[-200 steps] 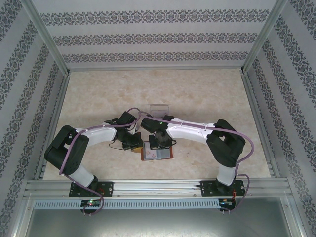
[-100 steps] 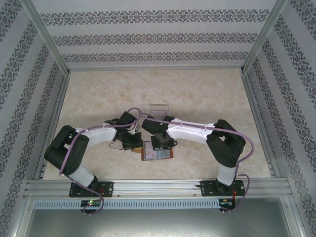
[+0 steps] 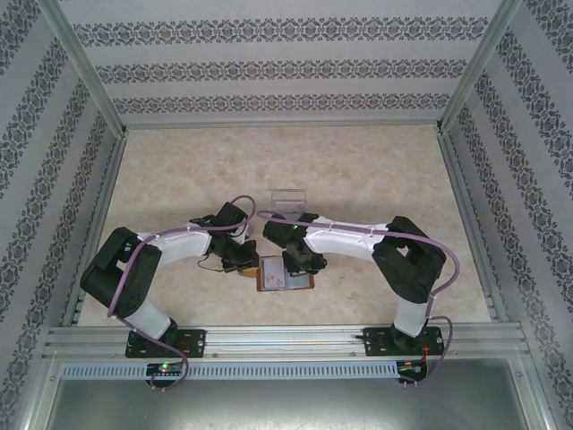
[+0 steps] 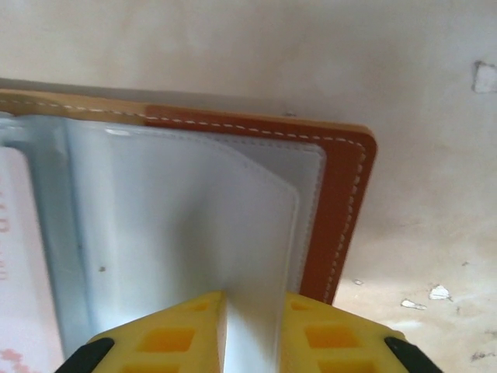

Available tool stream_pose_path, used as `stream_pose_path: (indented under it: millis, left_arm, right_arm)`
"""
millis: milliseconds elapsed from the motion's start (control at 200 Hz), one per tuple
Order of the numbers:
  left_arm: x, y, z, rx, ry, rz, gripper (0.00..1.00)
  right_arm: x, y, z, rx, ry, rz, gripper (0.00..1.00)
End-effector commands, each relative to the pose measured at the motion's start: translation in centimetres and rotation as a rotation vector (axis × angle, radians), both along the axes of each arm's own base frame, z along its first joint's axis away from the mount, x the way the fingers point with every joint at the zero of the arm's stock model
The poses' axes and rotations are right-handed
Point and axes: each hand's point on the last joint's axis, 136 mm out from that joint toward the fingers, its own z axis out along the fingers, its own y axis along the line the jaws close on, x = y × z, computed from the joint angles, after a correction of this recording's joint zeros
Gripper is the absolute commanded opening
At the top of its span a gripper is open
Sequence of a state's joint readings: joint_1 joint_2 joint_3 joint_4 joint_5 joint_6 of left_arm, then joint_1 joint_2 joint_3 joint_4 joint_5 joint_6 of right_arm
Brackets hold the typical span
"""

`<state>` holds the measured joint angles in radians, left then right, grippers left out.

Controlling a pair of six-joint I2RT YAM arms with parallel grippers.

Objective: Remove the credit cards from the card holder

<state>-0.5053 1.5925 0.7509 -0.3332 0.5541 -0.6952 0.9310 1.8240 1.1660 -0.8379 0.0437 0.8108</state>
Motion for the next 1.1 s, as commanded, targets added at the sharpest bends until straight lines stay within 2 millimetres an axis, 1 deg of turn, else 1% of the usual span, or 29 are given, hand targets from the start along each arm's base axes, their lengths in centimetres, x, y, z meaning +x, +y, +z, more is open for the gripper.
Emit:
stream_pose_path:
  millis: [0, 285, 500, 759, 949, 1094]
  left_arm:
    - [-0.7, 0.4, -0.5, 0.043, 0.024, -0.014, 0.05]
    - [-0.1, 0.1, 0.7, 0.033, 0.006, -0.014, 0.05]
    - [0.1, -0.7, 2.0, 0.007, -0.01, -0.021, 0.05]
    - [0.2, -2.0, 3.4, -0.013, -0.025, -0.039, 0.05]
    - [-0.4, -3.4, 3.5, -0.018, -0.021, -0.071, 0.05]
    - [-0.6, -3.7, 2.8, -0.006, -0.01, -0.084, 0.05]
  right_arm:
    - [-0.1, -1.9, 0.5, -0.053, -0.014, -0.002, 0.25]
    - [-0.1, -2.1, 0.9, -0.048, -0.017, -0.001, 0.28]
    - [0.0, -2.0, 1.7, -0.027, -0.031, -0.008, 0.29]
    - [0.4, -0.3, 3.0, 0.077, -0.046, -0.012, 0.29]
    - [0.5, 1.9, 3.6, 0.201, -0.035, -0.021, 0.28]
    - [0.5, 3.7, 3.4, 0.301, -0.008, -0.035, 0.25]
